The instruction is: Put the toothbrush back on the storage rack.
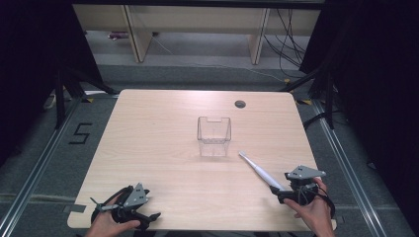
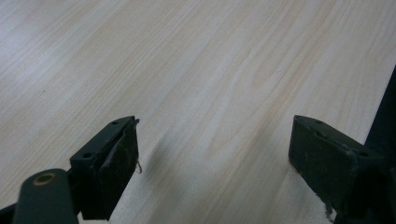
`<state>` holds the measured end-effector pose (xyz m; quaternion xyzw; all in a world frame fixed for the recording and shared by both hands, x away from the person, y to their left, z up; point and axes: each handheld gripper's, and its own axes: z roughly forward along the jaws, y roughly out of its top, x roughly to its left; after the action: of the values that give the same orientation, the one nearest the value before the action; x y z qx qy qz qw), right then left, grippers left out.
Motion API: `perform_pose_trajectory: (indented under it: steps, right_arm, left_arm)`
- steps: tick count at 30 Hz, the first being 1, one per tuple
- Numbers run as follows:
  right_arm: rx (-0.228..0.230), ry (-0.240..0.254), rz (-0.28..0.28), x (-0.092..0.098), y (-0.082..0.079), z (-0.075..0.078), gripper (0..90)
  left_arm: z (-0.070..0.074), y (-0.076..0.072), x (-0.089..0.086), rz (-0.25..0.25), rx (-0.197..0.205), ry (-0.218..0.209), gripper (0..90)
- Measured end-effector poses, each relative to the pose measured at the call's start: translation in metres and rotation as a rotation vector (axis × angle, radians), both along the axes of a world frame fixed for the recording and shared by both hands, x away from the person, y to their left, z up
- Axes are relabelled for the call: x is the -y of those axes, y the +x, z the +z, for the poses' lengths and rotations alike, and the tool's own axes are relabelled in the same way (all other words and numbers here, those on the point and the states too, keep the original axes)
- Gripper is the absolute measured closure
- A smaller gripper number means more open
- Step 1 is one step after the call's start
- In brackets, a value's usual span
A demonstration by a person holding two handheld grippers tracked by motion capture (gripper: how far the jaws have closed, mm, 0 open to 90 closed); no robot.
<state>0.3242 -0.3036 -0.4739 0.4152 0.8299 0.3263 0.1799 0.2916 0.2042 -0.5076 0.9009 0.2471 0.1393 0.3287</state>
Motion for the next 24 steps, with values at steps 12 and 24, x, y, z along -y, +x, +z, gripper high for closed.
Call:
perform_pose_trajectory:
  steps: [12, 24]
  right_arm:
    - [-0.030, -0.003, 0.022, -0.007, 0.006, 0.004, 27.7]
    - [-0.030, -0.056, 0.065, -0.015, 0.016, 0.012, 30.7]
  left_arm:
    - [-0.001, 0.000, 0.000, 0.002, -0.002, -0.003, 15.6]
    - [0.000, 0.001, -0.001, 0.001, -0.006, -0.006, 15.6]
